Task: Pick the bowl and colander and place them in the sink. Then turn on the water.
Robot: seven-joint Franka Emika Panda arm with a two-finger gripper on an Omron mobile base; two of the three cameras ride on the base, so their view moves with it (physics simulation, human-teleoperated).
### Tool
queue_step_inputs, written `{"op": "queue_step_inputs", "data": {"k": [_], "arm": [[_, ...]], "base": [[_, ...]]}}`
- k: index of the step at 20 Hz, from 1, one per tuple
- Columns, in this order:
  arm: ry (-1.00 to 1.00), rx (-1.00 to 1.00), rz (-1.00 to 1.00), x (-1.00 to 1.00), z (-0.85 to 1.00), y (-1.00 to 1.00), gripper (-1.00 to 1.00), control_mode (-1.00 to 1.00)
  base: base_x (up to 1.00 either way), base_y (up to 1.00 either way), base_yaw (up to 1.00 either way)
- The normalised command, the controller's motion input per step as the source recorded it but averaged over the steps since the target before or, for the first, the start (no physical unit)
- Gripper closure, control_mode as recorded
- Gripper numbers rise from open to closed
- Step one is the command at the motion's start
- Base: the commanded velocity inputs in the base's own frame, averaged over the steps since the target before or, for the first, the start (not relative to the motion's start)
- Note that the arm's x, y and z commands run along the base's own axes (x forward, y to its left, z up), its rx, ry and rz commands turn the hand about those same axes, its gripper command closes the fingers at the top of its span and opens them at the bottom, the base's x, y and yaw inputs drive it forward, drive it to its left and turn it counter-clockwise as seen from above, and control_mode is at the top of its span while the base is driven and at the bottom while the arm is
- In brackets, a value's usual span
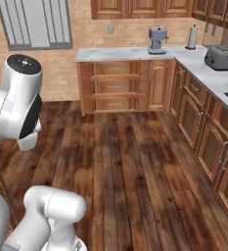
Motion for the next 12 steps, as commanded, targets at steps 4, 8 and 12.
{"op": "queue_step_inputs", "data": {"k": [4,8,12], "arm": [[0.0,0.0,0.0,0.0,0.0,0.0,1.0,1.0],[0.0,0.0,0.0,0.0,0.0,0.0,1.0,1.0],[0.0,0.0,0.0,0.0,0.0,0.0,1.0,1.0]], "base": [[0.52,0.16,-0.39],[0.47,0.27,-0.42],[0.34,0.43,-0.52]]}}
